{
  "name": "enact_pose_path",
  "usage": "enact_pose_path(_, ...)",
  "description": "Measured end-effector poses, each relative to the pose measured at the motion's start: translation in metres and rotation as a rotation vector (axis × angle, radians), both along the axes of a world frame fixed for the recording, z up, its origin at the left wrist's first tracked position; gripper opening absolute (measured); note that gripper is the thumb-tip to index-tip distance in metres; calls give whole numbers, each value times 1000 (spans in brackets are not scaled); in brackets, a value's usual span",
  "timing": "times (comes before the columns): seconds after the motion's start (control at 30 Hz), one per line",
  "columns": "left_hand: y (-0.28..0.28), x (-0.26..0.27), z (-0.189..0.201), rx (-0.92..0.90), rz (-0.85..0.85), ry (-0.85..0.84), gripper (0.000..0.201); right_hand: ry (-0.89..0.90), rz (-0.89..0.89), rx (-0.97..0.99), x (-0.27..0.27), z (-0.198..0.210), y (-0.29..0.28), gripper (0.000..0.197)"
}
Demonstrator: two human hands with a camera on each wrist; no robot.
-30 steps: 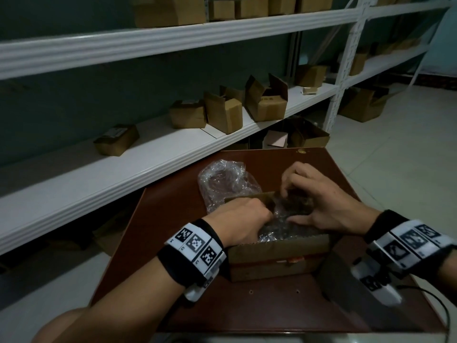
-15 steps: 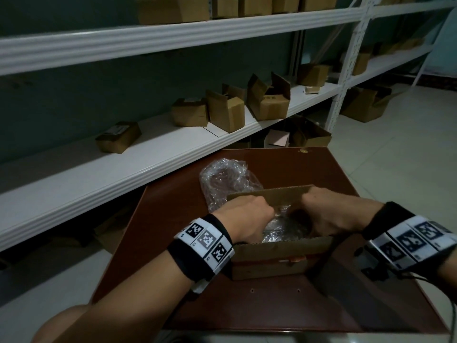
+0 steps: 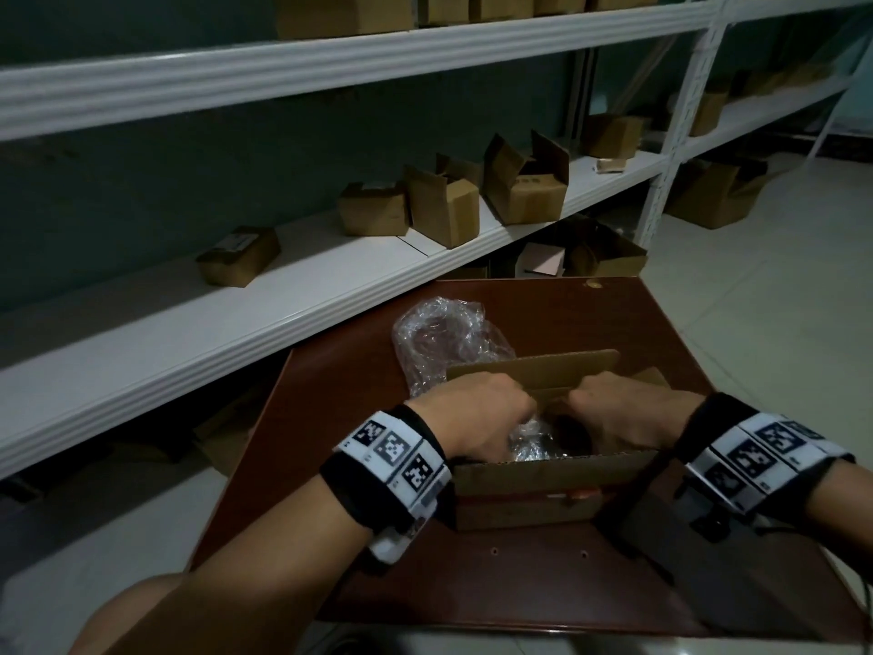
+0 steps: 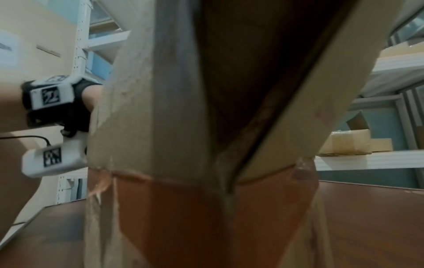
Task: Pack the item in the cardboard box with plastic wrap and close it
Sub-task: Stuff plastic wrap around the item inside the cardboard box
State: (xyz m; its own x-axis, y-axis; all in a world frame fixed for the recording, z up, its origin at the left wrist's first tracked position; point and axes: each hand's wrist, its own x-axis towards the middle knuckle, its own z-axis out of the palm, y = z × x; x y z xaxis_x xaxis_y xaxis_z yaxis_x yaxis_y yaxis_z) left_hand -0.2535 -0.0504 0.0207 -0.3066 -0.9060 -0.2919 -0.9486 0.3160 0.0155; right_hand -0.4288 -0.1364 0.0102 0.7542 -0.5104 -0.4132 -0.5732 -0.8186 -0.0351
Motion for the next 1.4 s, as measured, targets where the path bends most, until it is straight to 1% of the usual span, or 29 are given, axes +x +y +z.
enact_pose_path(0.07, 2, 9, 9, 74, 86, 112, 45, -2, 1, -4, -1, -1, -1, 17)
enact_pose_path(0.1, 4, 13, 15, 109, 126, 152, 50, -9, 7, -9, -1, -2, -1, 17)
enact_pose_path(0.13, 5, 16, 22, 119, 149, 153, 51, -13, 8, -7, -1, -1, 0, 14)
enact_pose_path(0.2, 7, 17, 32, 89, 154, 90, 41, -2, 22, -13, 0, 3, 3, 5)
enact_pose_path(0.23, 9, 16, 36, 76, 157, 63, 34, 14, 22, -17, 1, 4, 4, 11)
enact_pose_path(0.27, 10, 15, 38, 65, 156, 33, 31, 25, 22, -15, 1, 6, 6, 15)
enact_pose_path(0.33, 13, 14, 34, 43, 145, -32, 33, 28, 19, -16, 2, 8, 7, 19)
enact_pose_path(0.4, 15, 13, 27, 37, 141, -56, 34, 22, 4, -16, 2, 7, 8, 22)
enact_pose_path(0.57, 15, 7, 19, -18, 101, -62, 38, 13, -10, -20, 1, 2, 7, 19)
enact_pose_path(0.63, 13, 3, 15, -26, 78, -70, 36, 9, -4, -24, 1, 0, 6, 18)
enact_pose_path(0.7, 8, -3, 9, -10, 42, -112, 27, -17, -7, -9, 0, -2, 4, 16)
enact_pose_path(0.83, 1, -15, 0, 31, -26, -201, 2, -10, -4, -6, -1, 2, 7, 21)
enact_pose_path(0.9, -2, -18, -5, 33, -60, -234, 11, -10, 4, -20, -1, 7, 11, 19)
enact_pose_path(1.0, 0, -18, -4, 22, -54, -254, 11, -33, 17, -44, -4, 5, 13, 9)
enact_pose_path(1.07, 2, -14, -3, 6, -40, -245, 9, -37, -10, -49, -4, 1, 11, 9)
enact_pose_path(1.2, 7, -10, -5, -40, -44, -225, 9, -50, -15, -29, -5, 2, 9, 12)
enact_pose_path(1.27, 9, -7, -5, -42, -51, -218, 10, -49, -25, 6, -5, 3, 10, 23)
enact_pose_path(1.37, 6, 1, -1, 11, 3, -194, 11, -58, -34, 20, -5, 4, 11, 27)
enact_pose_path(1.4, 4, 4, 0, 45, 36, -180, 14, -57, -33, 14, -4, 4, 10, 27)
